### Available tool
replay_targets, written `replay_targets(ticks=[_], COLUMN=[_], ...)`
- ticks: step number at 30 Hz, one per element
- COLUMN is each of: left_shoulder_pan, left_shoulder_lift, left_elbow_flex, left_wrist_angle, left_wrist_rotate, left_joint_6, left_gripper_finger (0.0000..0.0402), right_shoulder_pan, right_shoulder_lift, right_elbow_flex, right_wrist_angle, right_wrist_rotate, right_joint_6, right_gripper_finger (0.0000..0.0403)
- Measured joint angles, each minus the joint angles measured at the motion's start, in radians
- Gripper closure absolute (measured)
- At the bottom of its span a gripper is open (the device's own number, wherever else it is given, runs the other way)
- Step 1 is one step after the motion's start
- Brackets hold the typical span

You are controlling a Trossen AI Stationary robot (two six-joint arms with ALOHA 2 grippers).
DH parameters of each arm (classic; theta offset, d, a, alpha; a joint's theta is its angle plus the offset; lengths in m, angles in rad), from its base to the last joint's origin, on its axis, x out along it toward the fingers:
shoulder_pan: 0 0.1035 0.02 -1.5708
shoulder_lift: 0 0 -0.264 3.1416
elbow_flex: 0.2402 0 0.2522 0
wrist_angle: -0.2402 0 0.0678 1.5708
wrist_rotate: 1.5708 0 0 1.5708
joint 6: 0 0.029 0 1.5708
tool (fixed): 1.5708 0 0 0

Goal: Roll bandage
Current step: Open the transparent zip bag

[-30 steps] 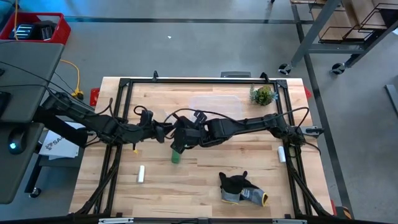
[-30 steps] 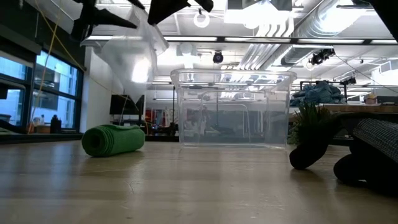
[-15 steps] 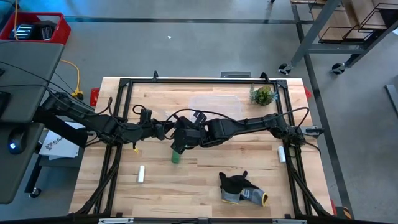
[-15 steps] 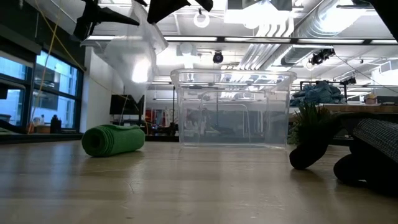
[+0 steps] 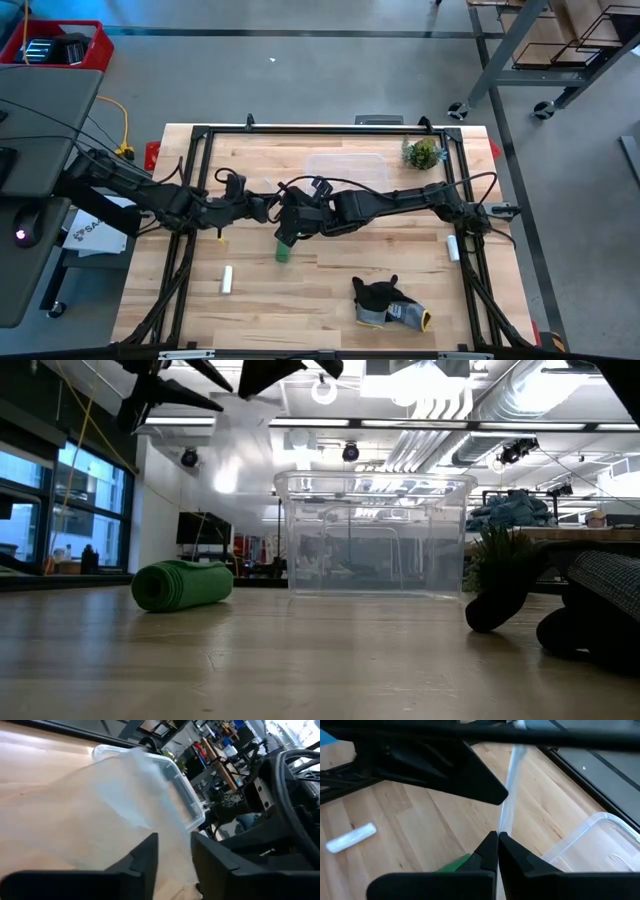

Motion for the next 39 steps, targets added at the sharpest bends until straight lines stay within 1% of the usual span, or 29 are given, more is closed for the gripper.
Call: replay_targets(ticks=[4, 6, 12, 15, 17, 19, 21, 24, 28, 30, 33, 36, 39], left_shoulder_pan=[0.007, 0.007, 0.013, 0.012, 0.012, 0.012, 0.012, 0.012, 0.012, 0.012, 0.012, 0.012, 0.024], left_shoulder_lift=[0.000, 0.000, 0.000, 0.000, 0.000, 0.000, -0.001, -0.003, -0.003, -0.013, -0.037, -0.068, -0.093], left_elbow_flex=[0.000, 0.000, 0.000, 0.000, 0.000, 0.000, 0.000, 0.000, 0.000, 0.000, 0.000, 0.000, 0.000], left_wrist_angle=[0.005, 0.004, -0.005, -0.025, -0.036, -0.038, -0.043, -0.052, -0.084, -0.148, -0.268, -0.376, -0.441], left_wrist_rotate=[0.050, 0.067, 0.167, 0.193, 0.199, 0.200, 0.202, 0.214, 0.217, 0.218, 0.220, 0.227, 0.231], left_joint_6=[0.080, 0.112, 0.190, 0.198, 0.199, 0.200, 0.200, 0.208, 0.214, 0.225, 0.232, 0.234, 0.264], left_gripper_finger=[0.0373, 0.0393, 0.0401, 0.0401, 0.0401, 0.0401, 0.0401, 0.0401, 0.0401, 0.0401, 0.0402, 0.0401, 0.0401], right_shoulder_pan=[0.001, 0.001, 0.007, 0.012, 0.012, 0.011, 0.012, 0.015, 0.015, 0.018, 0.027, 0.067, 0.122], right_shoulder_lift=[0.000, 0.000, 0.000, 0.000, 0.000, 0.000, 0.000, -0.001, -0.003, -0.012, -0.024, -0.019, -0.011], right_elbow_flex=[0.000, 0.000, 0.000, 0.000, 0.000, 0.000, 0.000, 0.000, 0.001, 0.001, 0.002, 0.002, -0.010], right_wrist_angle=[0.002, 0.004, 0.004, 0.007, 0.008, 0.008, 0.010, 0.021, 0.022, -0.022, -0.149, -0.277, -0.333], right_wrist_rotate=[-0.006, -0.028, -0.121, -0.128, -0.145, -0.163, -0.161, -0.124, -0.120, -0.165, -0.230, -0.236, -0.193], right_joint_6=[-0.001, -0.003, -0.019, -0.019, -0.028, -0.043, -0.065, -0.098, -0.112, -0.074, 0.064, 0.185, 0.323], right_gripper_finger=[0.0402, 0.0402, 0.0403, 0.0401, 0.0393, 0.0375, 0.0348, 0.0299, 0.0232, 0.0207, 0.0189, 0.0187, 0.0187])
